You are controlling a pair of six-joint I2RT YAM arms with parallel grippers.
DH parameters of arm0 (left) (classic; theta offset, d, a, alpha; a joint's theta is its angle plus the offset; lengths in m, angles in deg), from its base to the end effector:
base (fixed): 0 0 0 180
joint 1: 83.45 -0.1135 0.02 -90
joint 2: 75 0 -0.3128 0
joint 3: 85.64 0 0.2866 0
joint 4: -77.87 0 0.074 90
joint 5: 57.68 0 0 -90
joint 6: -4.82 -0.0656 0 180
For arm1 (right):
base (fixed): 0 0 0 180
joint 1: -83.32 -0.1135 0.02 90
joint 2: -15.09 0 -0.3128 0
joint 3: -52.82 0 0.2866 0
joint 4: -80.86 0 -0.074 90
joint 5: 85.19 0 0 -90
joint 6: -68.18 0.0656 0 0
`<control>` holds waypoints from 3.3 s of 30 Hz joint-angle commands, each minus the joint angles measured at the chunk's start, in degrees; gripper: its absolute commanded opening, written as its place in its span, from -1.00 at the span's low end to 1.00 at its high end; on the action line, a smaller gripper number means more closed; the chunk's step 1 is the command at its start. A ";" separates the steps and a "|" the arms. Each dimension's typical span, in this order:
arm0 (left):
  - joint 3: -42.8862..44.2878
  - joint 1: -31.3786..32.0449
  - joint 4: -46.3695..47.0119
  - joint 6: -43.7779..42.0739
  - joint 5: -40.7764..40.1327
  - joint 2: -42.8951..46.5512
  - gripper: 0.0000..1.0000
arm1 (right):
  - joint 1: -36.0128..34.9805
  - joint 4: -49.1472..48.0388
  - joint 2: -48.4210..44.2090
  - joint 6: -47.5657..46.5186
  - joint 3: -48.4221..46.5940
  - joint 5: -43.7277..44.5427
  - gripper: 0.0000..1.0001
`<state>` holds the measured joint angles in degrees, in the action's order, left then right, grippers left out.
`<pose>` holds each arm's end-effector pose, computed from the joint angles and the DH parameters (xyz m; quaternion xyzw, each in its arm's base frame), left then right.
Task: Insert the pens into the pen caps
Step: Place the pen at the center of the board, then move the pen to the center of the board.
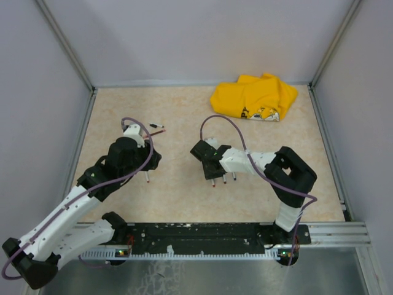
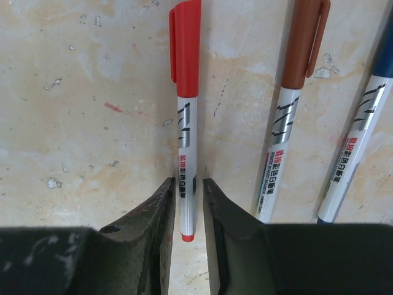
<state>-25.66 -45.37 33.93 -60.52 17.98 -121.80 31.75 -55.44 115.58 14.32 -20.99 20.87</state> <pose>0.1699 -0.1125 0.3365 0.0395 0.8638 -0.1626 0.4752 0.2498 0.2857 0.1633 -0.1074 0.9701 0.0176 0.2170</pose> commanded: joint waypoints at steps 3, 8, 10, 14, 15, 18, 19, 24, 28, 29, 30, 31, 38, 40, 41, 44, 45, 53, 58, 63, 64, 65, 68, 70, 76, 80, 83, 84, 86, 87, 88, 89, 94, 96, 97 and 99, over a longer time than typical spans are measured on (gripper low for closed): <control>0.86 -0.36 1.18 0.18 0.68 -0.46 0.03 | 0.15 -2.21 -9.90 -2.00 -1.34 0.81 -0.41; 1.98 -0.33 1.23 -1.26 1.16 -2.06 0.04 | 0.11 -5.02 -19.08 -4.83 1.55 -0.02 -0.34; 2.46 -0.36 1.24 -1.79 1.04 -2.92 0.05 | 0.15 -5.97 -22.67 -5.80 3.75 -0.47 -0.34; 3.93 -0.36 1.40 -3.06 0.51 -5.34 0.08 | 0.14 -6.94 -30.02 -7.20 8.68 -1.57 -0.34; 4.53 -0.36 1.36 -3.64 0.09 -6.23 0.09 | 0.11 -7.02 -31.72 -7.61 9.97 -1.95 -0.34; 7.73 -0.49 -0.28 -5.19 -3.19 -10.29 0.12 | 0.15 -6.93 -36.78 -8.03 13.78 -2.82 -0.34; 8.77 -0.73 -0.51 -5.90 -4.21 -11.85 0.12 | 0.15 -6.75 -38.17 -8.41 14.89 -3.35 -0.34; 12.63 -4.30 1.45 -10.12 -3.13 -19.73 0.11 | 0.16 -4.60 -43.97 -9.13 19.20 -4.35 -0.33; 16.25 -9.14 2.51 -13.27 0.02 -26.73 0.11 | 0.14 -3.14 -47.49 -9.77 21.11 -5.12 -0.33; 17.24 -9.99 2.55 -14.09 0.37 -28.59 0.11 | 0.15 -2.94 -48.22 -9.92 21.59 -5.16 -0.34; 18.24 -10.85 2.39 -14.90 0.52 -30.33 0.11 | 0.14 -2.82 -48.88 -10.03 21.99 -5.39 -0.33; 19.35 -11.72 2.34 -15.93 0.86 -32.17 0.11 | 0.15 -2.79 -49.60 -10.39 22.39 -5.70 -0.33; 27.33 -17.53 -0.70 -23.84 6.92 -44.29 0.10 | 0.11 -1.76 -50.92 -11.68 22.91 -6.90 -0.32; 28.52 -18.57 -1.23 -25.80 7.91 -46.83 0.10 | 0.15 -1.54 -50.92 -11.96 22.97 -7.37 -0.32; 28.83 -19.15 -1.23 -26.81 8.35 -48.17 0.10 | 0.16 -1.29 -50.85 -12.01 22.98 -7.59 -0.32; 29.33 -20.62 -1.17 -29.14 10.02 -51.13 0.13 | 0.16 -0.87 -51.23 -12.06 23.09 -8.00 -0.32; 29.43 -20.94 -1.21 -29.76 10.52 -52.15 0.13 | 0.11 -0.92 -51.49 -12.06 23.19 -8.01 -0.32; 31.93 -23.08 0.54 -33.04 10.80 -58.43 0.13 | 0.12 -0.92 -51.78 -12.20 23.80 -8.55 -0.32; 34.78 -24.14 1.46 -35.41 10.67 -60.98 0.13 | 0.16 -1.29 -50.94 -12.53 24.03 -9.14 -0.32; 36.38 -24.79 1.38 -37.34 12.11 -63.95 0.12 | 0.15 -1.79 -49.43 -13.23 24.03 -9.59 -0.32; 36.39 -24.81 1.42 -37.71 12.55 -64.43 0.12 | 0.16 -1.88 -49.09 -13.39 24.00 -9.81 -0.32; 36.42 -24.81 1.49 -38.00 12.86 -64.95 0.11 | 0.16 -1.98 -48.74 -13.46 24.03 -10.01 -0.32; 37.00 -24.81 1.53 -38.77 13.38 -66.51 0.10 | 0.14 -2.28 -48.05 -13.79 24.11 -10.75 -0.32; 37.41 -24.81 1.69 -39.37 13.55 -67.01 0.09 | 0.11 -2.43 -47.74 -13.94 24.12 -11.11 -0.32; 38.43 -24.90 2.41 -40.91 13.15 -68.62 0.08 | 0.14 -2.86 -47.11 -14.23 24.28 -11.90 -0.32; 38.75 -24.90 2.59 -41.50 12.87 -69.75 0.07 | 0.13 -2.98 -46.48 -14.39 24.29 -12.46 -0.32; 39.14 -24.90 2.68 -41.84 12.93 -70.45 0.06 | 0.15 -3.12 -46.05 -14.51 24.27 -12.63 -0.32; 39.31 -24.90 2.68 -41.96 13.05 -70.67 0.06 | 0.16 -3.09 -45.96 -14.52 24.25 -12.76 -0.32; 39.65 -24.90 2.60 -42.11 13.45 -71.30 0.06 | 0.16 -3.14 -45.70 -14.56 24.24 -12.88 -0.32; 39.90 -24.90 2.45 -42.08 13.82 -71.55 0.06 | 0.14 -3.13 -45.53 -14.60 24.21 -12.90 -0.32; 40.10 -24.90 2.16 -42.08 14.28 -71.84 0.05 | 0.14 -3.14 -45.43 -14.61 24.10 -12.90 -0.32; 40.22 -24.87 1.96 -42.09 14.65 -72.05 0.05 | 0.11 -3.15 -45.32 -14.67 24.12 -12.89 -0.32; 40.59 -24.90 1.48 -42.64 15.72 -72.91 0.01 | 0.13 -3.14 -44.77 -14.78 23.94 -13.07 -0.32; 40.73 -24.89 1.40 -42.64 16.01 -73.11 -0.01 | 0.15 -3.11 -44.76 -14.85 24.06 -13.08 -0.32; 40.92 -24.90 1.19 -42.47 16.20 -73.34 -0.02 | 0.14 -3.14 -44.76 -14.79 24.01 -13.07 -0.32; 41.19 -24.90 0.57 -42.48 16.83 -73.75 -0.04 | 0.16 -3.21 -44.76 -14.78 23.99 -12.99 -0.32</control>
<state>13.68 -70.06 35.71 -102.00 32.51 -193.93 31.75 -56.40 70.77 0.66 3.59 8.17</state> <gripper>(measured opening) 0.490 0.340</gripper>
